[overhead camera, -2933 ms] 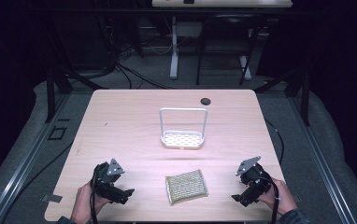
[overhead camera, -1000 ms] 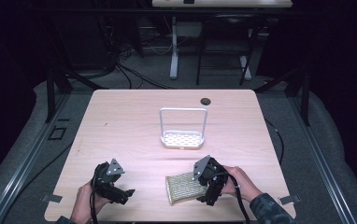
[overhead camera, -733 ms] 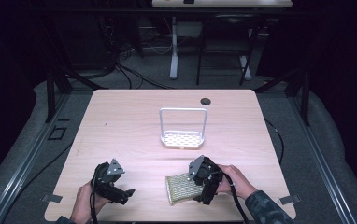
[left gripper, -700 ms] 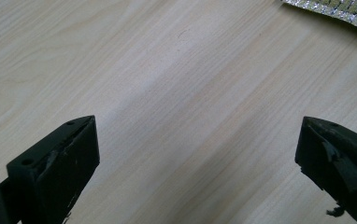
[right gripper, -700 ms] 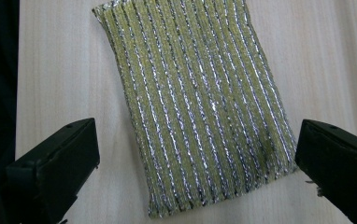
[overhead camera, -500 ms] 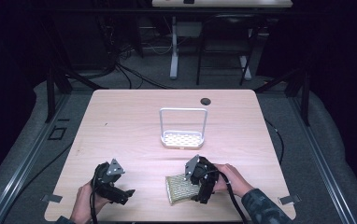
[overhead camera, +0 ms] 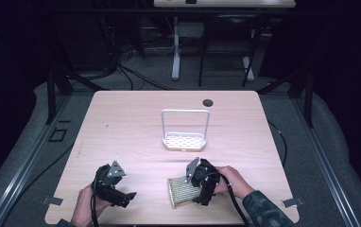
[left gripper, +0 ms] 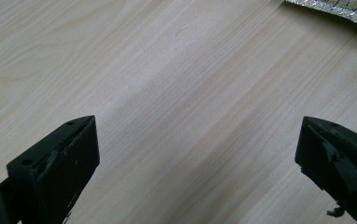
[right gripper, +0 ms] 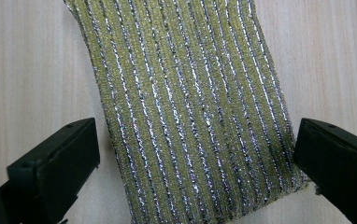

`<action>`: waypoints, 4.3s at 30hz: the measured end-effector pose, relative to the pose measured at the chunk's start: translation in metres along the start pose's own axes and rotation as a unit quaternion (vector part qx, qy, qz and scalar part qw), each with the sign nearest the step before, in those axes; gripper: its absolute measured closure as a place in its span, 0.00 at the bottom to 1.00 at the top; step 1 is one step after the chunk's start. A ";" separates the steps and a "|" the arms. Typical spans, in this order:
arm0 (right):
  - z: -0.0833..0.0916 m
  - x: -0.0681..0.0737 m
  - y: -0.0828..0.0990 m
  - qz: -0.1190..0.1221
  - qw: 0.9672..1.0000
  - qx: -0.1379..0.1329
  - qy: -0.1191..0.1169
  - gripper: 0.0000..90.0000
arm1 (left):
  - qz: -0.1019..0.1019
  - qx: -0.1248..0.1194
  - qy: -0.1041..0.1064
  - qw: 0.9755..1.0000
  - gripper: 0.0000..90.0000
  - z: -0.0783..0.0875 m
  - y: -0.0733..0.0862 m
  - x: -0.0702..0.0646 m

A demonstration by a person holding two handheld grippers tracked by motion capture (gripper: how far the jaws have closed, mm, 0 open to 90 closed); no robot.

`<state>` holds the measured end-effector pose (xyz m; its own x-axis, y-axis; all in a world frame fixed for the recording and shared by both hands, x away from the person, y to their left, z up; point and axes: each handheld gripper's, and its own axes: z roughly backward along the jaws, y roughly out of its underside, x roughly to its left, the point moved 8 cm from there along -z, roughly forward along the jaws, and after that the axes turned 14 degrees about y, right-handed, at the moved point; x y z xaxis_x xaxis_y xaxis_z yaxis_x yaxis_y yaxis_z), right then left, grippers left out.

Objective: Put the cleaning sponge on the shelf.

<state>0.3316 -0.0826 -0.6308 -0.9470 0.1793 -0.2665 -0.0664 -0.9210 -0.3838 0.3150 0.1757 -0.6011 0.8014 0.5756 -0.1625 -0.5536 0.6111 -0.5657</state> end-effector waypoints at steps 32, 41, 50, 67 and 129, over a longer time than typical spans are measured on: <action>0.002 -0.007 0.004 -0.041 0.999 -0.004 0.028 0.44 | -0.003 0.012 0.000 1.000 0.00 -0.003 0.001 -0.002; 0.004 -0.011 0.004 -0.072 0.995 -0.005 0.063 0.61 | 0.001 0.010 -0.002 1.000 0.00 -0.002 0.002 -0.001; 0.015 -0.012 0.009 -0.134 0.988 0.005 0.079 0.63 | 0.005 0.006 -0.010 1.000 0.00 -0.002 0.001 0.000; 0.031 -0.016 0.006 -0.164 0.978 0.007 0.126 0.61 | 0.007 0.008 -0.017 1.000 0.01 -0.002 0.001 0.001; 0.034 -0.094 -0.027 -0.204 0.944 0.022 0.258 0.58 | 0.004 0.017 -0.013 1.000 0.01 -0.007 -0.002 -0.001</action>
<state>0.4120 -0.0868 -0.5649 -0.5607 0.6565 -0.5046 -0.4169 -0.7503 -0.5130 0.3172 0.1704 -0.6058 0.7910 0.5939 -0.1467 -0.5680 0.6240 -0.5366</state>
